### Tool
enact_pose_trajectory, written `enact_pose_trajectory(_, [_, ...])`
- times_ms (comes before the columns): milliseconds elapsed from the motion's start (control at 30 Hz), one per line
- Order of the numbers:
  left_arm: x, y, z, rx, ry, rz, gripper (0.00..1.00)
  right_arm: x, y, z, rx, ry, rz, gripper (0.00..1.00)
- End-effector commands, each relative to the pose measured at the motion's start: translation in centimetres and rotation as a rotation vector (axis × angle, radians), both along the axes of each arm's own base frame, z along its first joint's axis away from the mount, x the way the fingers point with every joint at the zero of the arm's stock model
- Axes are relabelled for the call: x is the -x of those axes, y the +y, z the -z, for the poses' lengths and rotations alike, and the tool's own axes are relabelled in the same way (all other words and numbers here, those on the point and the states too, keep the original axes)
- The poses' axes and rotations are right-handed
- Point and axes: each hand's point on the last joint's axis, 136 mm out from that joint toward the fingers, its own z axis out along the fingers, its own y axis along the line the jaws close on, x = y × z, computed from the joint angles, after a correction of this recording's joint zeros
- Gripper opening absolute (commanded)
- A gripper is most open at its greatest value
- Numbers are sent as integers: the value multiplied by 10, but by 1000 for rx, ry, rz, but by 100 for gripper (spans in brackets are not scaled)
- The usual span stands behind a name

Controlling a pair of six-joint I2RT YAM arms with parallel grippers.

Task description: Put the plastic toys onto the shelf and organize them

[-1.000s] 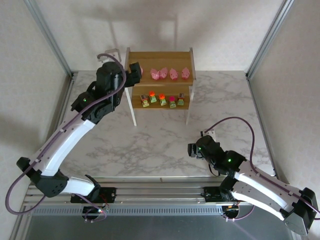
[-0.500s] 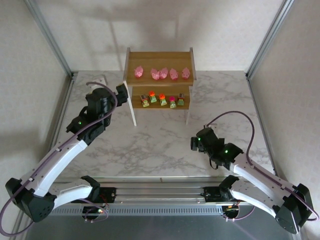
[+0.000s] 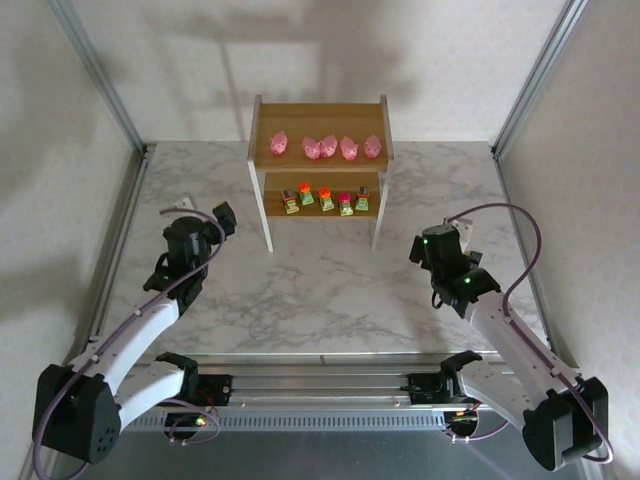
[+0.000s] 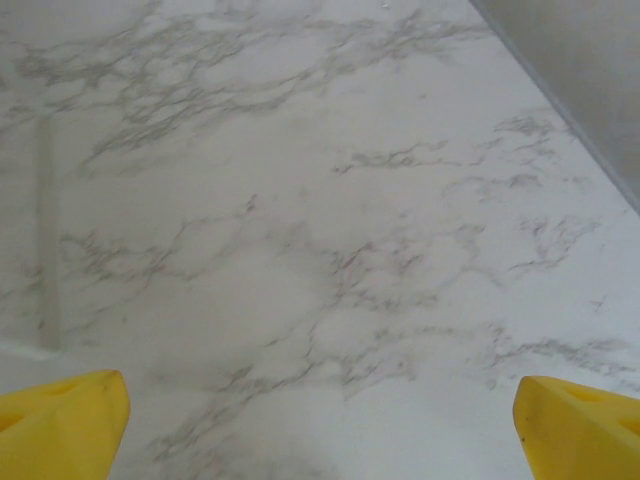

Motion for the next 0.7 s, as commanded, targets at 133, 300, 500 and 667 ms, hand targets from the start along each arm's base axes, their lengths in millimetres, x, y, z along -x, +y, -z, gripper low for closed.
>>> enact_pose_trajectory(133, [-3, 32, 3, -185, -130, -113, 100, -45, -3, -11, 118, -133, -61, 99])
enact_pose_trajectory(300, [-2, 65, 31, -215, -102, -182, 100, -58, -17, 12, 147, -128, -83, 99])
enact_pose_trajectory(500, [-11, 90, 55, -139, -112, -167, 99, -71, -25, 32, 48, -172, -120, 99])
enact_pose_trajectory(667, [-21, 87, 69, -157, -104, -116, 99, -82, -15, 36, 57, -218, -194, 99])
